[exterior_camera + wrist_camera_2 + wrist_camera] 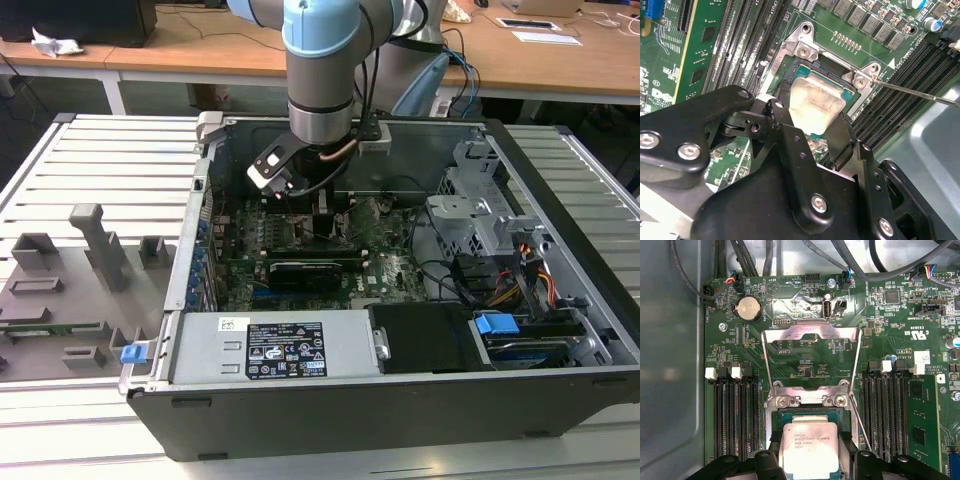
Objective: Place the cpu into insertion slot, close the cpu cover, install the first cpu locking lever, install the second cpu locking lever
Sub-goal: 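Place the cpu into insertion slot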
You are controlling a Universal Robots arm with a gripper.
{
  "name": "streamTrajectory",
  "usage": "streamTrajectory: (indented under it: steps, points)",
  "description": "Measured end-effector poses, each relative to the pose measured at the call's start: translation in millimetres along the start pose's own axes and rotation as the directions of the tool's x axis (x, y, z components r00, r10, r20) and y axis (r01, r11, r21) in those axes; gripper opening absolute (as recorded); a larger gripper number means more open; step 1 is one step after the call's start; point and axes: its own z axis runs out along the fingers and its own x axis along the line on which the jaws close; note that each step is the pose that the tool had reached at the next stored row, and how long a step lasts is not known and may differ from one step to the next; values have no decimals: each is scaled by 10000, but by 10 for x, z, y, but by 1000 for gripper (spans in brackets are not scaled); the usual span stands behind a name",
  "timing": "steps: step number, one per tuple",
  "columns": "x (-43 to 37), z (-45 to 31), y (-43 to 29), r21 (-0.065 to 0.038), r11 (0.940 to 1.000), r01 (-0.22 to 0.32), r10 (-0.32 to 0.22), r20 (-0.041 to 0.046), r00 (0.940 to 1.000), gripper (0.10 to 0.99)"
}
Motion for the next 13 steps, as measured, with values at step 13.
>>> streamTrajectory:
  steps: [13]
  points:
    - [0, 9, -1, 0, 10000, -2, 2, 0, 10000, 604]
